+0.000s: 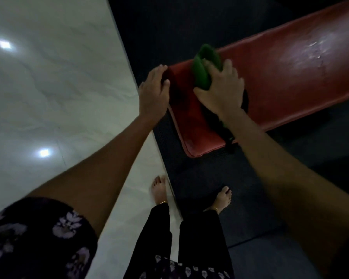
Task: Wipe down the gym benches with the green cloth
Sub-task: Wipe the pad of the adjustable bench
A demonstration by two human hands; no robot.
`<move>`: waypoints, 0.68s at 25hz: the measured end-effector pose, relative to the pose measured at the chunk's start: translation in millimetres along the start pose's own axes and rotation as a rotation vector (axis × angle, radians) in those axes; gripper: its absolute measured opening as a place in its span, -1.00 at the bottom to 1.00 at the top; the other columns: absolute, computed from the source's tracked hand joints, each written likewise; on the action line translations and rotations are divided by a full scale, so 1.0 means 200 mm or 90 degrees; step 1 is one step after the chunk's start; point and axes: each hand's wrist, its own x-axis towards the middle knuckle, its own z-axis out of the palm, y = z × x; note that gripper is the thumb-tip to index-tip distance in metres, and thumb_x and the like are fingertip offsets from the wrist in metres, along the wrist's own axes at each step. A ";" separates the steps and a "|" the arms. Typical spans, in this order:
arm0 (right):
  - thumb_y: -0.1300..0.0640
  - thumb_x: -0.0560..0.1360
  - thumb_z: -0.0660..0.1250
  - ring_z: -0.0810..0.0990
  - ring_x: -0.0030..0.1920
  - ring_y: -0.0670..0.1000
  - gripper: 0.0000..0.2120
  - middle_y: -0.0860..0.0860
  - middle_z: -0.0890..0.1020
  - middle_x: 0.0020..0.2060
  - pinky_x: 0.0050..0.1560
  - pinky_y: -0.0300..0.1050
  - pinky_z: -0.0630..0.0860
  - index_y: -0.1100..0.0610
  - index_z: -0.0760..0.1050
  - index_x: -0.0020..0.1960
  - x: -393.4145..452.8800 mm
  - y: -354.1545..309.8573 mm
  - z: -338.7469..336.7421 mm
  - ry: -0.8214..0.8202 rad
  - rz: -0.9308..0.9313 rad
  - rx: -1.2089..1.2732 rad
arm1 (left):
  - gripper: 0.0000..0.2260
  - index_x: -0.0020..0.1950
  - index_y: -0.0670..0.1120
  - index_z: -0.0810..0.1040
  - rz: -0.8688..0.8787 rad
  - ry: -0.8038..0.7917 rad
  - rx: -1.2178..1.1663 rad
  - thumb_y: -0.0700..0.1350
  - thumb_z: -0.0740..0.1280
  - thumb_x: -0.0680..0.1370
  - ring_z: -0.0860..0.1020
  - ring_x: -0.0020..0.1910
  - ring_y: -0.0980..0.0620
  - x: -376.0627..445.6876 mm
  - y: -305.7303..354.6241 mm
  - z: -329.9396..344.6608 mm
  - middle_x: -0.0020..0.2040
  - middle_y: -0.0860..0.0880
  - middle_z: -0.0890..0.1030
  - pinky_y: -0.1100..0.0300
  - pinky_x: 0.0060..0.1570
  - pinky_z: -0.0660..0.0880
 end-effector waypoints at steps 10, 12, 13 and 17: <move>-0.10 0.29 0.47 0.50 -0.04 0.21 -0.35 0.23 0.47 0.08 -0.12 0.03 0.46 -0.03 0.36 0.33 -0.59 0.28 0.27 0.181 -0.107 0.113 | -0.63 0.35 -0.14 0.39 0.001 -0.012 0.185 -0.16 0.24 0.54 0.20 0.47 -0.07 0.04 0.14 -0.05 0.49 -0.13 0.22 0.00 0.45 0.11; -0.11 0.34 0.36 0.45 0.08 0.21 -0.34 0.25 0.36 0.19 0.02 0.11 0.50 -0.02 0.30 0.40 -0.64 0.31 0.30 0.247 0.130 0.268 | -0.64 0.33 -0.13 0.40 0.097 -0.016 0.211 -0.12 0.23 0.53 0.15 0.49 -0.11 0.00 0.23 0.04 0.51 -0.15 0.17 -0.07 0.47 0.06; -0.11 0.35 0.31 0.41 0.11 0.18 -0.34 0.25 0.31 0.22 0.08 0.14 0.48 -0.02 0.27 0.42 -0.66 0.27 0.33 0.276 0.216 0.345 | -0.64 0.32 -0.14 0.41 0.165 -0.040 0.215 -0.11 0.23 0.53 0.15 0.49 -0.11 -0.03 0.27 0.10 0.51 -0.16 0.17 -0.09 0.46 0.04; -0.07 0.40 0.27 0.32 0.18 0.00 -0.34 0.08 0.21 0.24 0.27 0.14 0.39 0.10 0.25 0.45 -0.76 -0.13 0.43 0.354 0.521 0.709 | -0.57 0.43 -0.09 0.33 0.361 -0.204 0.270 -0.02 0.19 0.58 0.07 0.52 -0.11 -0.01 0.41 0.32 0.54 -0.13 0.11 -0.06 0.45 -0.07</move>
